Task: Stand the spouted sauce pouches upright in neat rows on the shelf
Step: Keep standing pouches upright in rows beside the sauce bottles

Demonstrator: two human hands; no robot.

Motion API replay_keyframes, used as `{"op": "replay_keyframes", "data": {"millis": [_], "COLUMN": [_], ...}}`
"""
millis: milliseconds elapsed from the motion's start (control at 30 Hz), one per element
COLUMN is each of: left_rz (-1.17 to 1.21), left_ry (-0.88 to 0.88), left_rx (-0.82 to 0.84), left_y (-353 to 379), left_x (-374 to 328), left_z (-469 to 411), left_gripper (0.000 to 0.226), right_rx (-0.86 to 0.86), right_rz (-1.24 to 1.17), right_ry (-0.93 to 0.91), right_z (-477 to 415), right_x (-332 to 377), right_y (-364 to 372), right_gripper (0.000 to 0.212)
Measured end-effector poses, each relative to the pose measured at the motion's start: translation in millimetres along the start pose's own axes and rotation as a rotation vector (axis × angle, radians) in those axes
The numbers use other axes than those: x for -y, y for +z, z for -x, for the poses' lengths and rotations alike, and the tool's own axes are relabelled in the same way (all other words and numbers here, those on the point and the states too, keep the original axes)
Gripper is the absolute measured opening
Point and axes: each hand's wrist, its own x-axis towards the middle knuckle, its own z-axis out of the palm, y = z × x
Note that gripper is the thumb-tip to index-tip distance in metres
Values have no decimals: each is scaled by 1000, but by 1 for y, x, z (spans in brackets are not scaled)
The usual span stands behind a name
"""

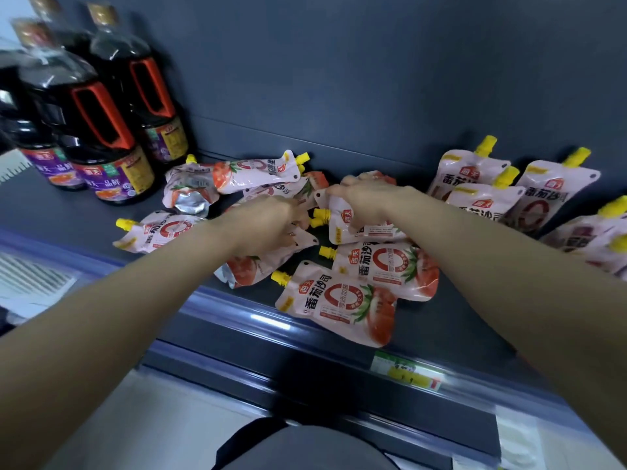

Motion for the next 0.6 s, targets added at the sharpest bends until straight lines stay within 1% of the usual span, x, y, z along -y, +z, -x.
{"op": "replay_keyframes", "data": {"millis": [133,233,367,433,533,600], "left_rz": [-39,-51,-42,-44,-63,-70], "left_ry": [0,-20,-43,-42,-28,-25], "left_rx": [-4,-4,1,2,-3,-5], "left_y": [2,4,5,5,8,10], "left_x": [0,0,-4,-7,-8,-8], "left_z": [0,-1,-2,-2,-5,-6], "left_gripper": [29,29,30,30,29,28], "right_rx": [-16,-13,-59,-72,-72,-61], "right_rz": [33,36,12,-3,-56,-100], "right_ry": [18,28,7,0,9,1], "right_z": [-7,-10,-14,-17,-21,-21], "right_x": [3,1,2,1,-2,-5], "right_y": [-1,-2,-2,-4,-5,-4], "right_gripper": [89,83,75,67,46,39]}}
